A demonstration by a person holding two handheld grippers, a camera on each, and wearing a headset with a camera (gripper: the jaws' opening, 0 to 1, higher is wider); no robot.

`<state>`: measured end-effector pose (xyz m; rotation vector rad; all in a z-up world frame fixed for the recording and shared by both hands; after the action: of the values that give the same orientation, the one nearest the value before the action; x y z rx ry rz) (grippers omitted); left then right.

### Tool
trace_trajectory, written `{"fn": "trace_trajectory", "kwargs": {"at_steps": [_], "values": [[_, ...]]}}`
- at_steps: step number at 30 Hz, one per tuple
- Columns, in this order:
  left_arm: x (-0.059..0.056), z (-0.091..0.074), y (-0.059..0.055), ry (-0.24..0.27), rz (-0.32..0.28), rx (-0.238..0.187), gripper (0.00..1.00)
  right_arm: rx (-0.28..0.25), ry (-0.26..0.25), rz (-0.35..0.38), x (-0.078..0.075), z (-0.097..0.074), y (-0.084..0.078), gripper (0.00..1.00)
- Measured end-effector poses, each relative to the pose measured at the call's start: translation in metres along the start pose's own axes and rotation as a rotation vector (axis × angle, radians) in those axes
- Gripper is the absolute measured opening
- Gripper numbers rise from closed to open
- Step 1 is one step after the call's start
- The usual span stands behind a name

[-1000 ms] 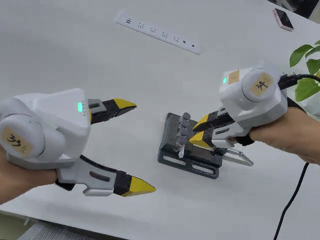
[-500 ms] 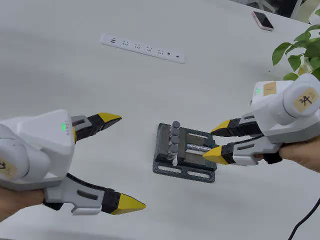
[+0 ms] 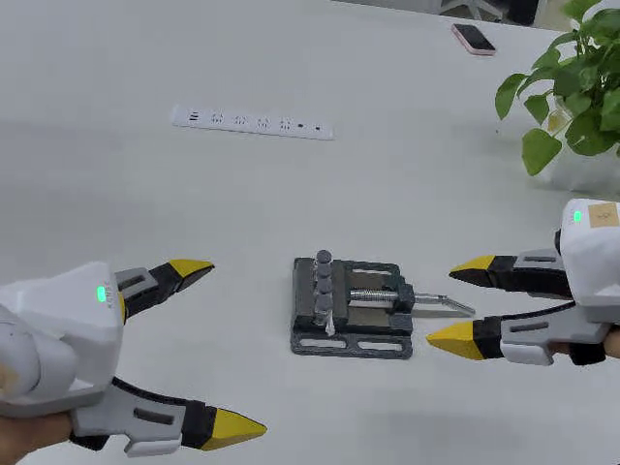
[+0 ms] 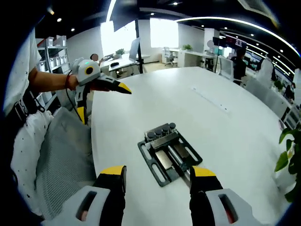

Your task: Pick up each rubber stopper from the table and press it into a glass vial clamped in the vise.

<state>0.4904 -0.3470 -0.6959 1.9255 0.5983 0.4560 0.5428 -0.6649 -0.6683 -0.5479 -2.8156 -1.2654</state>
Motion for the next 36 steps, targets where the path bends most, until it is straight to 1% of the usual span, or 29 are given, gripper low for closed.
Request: {"fn": "trace_trajectory", "kwargs": {"at_steps": [7,10,12,14,15,17,21,26,30,36], "values": [[0.001,0.006,-0.001,0.008,0.004,0.021,0.99,-0.091,-0.007,0.026,0.003,-0.008,-0.031,0.62],[0.001,0.008,-0.002,0.016,0.007,0.032,0.99,-0.119,-0.012,0.046,0.004,-0.011,-0.044,0.67],[0.000,0.010,-0.002,0.019,0.009,0.034,0.99,-0.146,-0.021,0.053,0.004,-0.013,-0.050,0.70],[-0.001,0.012,-0.003,0.019,0.013,0.046,0.99,-0.160,-0.021,0.062,0.001,-0.013,-0.063,0.73],[-0.002,0.013,-0.004,0.018,0.010,0.046,0.99,-0.171,-0.024,0.067,0.000,-0.014,-0.066,0.74],[-0.003,0.014,-0.005,0.021,0.012,0.056,0.99,-0.196,-0.027,0.070,0.001,-0.014,-0.070,0.77],[-0.004,0.016,-0.006,0.028,0.002,0.063,0.99,-0.219,-0.030,0.062,0.001,-0.013,-0.075,0.81],[-0.006,0.016,-0.010,0.031,-0.009,0.077,0.99,-0.217,-0.033,0.046,0.001,-0.010,-0.079,0.84],[-0.007,0.015,-0.013,0.032,-0.012,0.089,0.99,-0.230,-0.040,0.035,0.004,-0.009,-0.076,0.86],[-0.008,0.015,-0.016,0.029,-0.016,0.107,0.99,-0.240,-0.041,0.039,0.001,-0.008,-0.077,0.86]]}}
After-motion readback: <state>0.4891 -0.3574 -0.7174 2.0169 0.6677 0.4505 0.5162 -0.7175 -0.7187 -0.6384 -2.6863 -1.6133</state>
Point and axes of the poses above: the centre of the closed fingertips' face, and the gripper's own axes: z roughly forward along the fingers, x roughly to its left, y roughly out of its top, the point moved 9 cm from there along -z, roughly backward along the fingers, and after that the axes turned 8 degrees about y, right-handed, at the moved point
